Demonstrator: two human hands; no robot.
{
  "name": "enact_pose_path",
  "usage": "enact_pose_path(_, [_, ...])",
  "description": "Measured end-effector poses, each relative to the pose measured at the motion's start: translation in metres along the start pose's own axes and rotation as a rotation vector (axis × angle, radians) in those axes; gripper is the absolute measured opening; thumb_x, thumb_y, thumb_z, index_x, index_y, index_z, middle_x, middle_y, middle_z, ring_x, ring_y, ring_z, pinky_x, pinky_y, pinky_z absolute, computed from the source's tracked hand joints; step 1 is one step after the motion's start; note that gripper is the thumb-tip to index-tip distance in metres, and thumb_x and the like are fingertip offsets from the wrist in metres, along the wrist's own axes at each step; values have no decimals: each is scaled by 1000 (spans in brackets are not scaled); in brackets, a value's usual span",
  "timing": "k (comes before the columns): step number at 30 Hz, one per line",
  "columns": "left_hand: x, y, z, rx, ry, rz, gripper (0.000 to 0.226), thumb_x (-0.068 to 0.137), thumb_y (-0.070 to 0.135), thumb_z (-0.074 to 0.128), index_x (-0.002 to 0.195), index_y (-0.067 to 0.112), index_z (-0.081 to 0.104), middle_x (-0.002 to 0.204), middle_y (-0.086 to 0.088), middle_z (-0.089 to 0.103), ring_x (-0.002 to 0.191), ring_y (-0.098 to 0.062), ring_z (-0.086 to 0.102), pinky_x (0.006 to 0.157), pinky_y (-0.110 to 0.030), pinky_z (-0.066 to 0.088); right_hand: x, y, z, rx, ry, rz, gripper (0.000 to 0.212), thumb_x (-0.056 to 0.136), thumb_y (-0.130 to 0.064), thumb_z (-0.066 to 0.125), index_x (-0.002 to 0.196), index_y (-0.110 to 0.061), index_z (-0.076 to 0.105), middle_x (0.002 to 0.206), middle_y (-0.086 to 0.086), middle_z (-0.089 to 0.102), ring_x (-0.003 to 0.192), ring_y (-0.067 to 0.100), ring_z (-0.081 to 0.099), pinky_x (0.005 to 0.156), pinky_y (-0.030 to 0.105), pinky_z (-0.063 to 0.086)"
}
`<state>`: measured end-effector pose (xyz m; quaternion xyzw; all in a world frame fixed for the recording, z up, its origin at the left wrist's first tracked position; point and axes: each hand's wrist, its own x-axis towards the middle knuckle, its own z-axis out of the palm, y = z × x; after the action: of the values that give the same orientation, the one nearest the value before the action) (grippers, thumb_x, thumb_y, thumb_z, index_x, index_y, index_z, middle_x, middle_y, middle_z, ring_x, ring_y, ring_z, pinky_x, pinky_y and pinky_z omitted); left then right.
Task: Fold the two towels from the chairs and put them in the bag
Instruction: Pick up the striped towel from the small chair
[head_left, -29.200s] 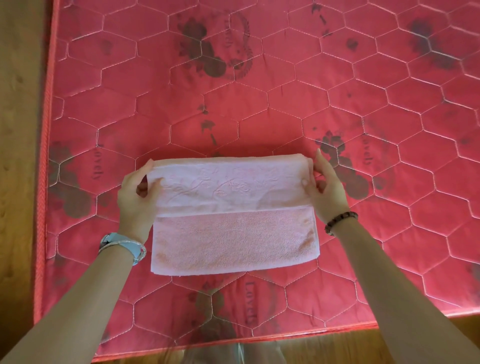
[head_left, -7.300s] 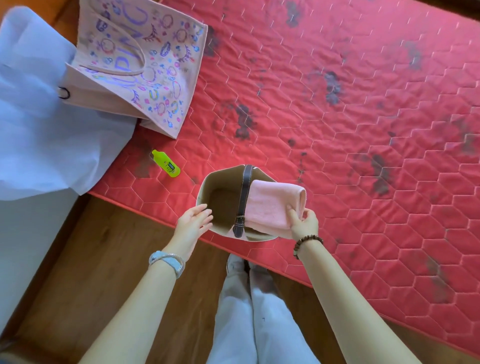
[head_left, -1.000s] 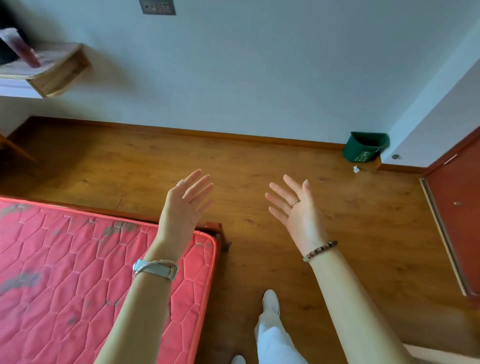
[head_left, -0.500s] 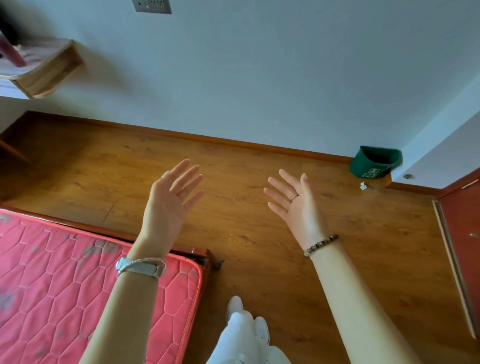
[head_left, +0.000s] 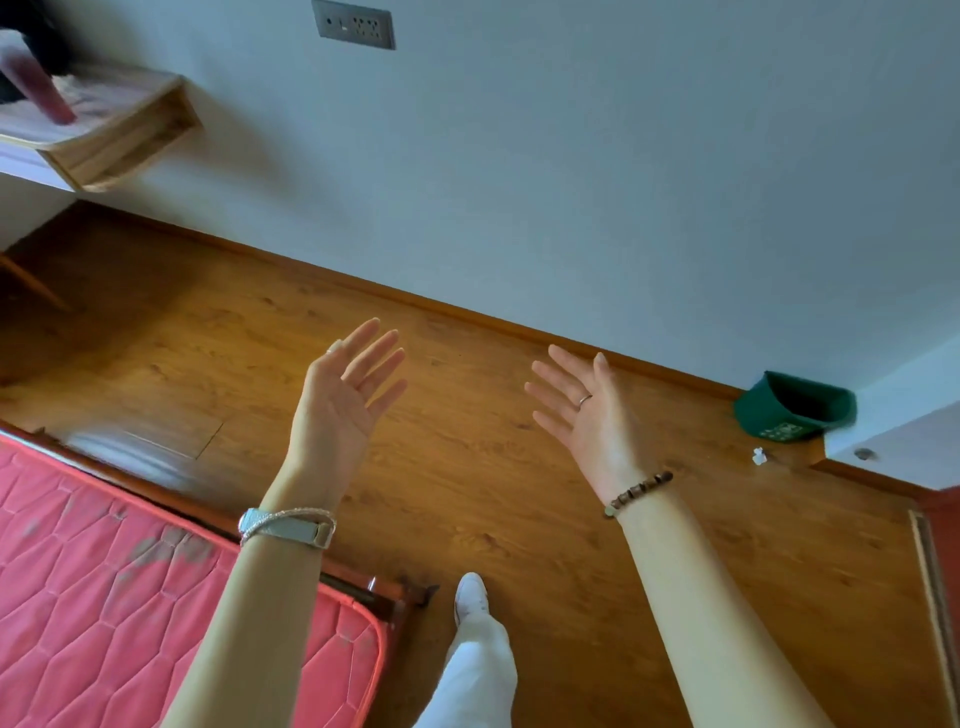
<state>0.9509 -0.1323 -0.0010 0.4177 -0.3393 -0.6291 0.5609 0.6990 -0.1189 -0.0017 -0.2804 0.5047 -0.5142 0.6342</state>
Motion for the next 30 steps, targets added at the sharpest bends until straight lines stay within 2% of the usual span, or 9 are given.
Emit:
enact_pose_path(13, [125, 45, -6, 29, 64, 85, 51, 97, 47, 34, 139, 24, 51, 143, -2, 59, 132, -21, 56, 108, -39, 45, 129, -60, 54, 3, -95, 31, 50, 102, -50, 29, 129, -21, 60, 130, 3, 65, 119, 22, 62, 110, 49, 40])
enact_pose_path(17, [145, 51, -19, 39, 146, 117, 49, 100, 45, 31, 139, 23, 51, 143, -2, 58, 132, -20, 56, 109, -39, 45, 169, -67, 74, -27, -148, 48, 49, 102, -49, 29, 127, -21, 61, 129, 3, 65, 119, 21, 62, 110, 48, 40])
enact_pose_path(26, [199, 75, -57, -7, 413, 212, 64, 86, 52, 47, 144, 26, 47, 140, 2, 61, 128, -19, 59, 109, -38, 44, 277, -82, 133, -66, -325, 98, 48, 102, -49, 31, 127, -20, 60, 129, 5, 64, 120, 24, 61, 111, 53, 37])
enact_pose_path(30, [227, 82, -66, -30, 493, 243, 61, 89, 49, 46, 145, 24, 47, 141, 0, 60, 128, -19, 59, 108, -39, 45, 333, -101, 157, -108, -399, 118, 49, 101, -50, 32, 128, -20, 60, 129, 6, 65, 119, 24, 62, 112, 53, 36])
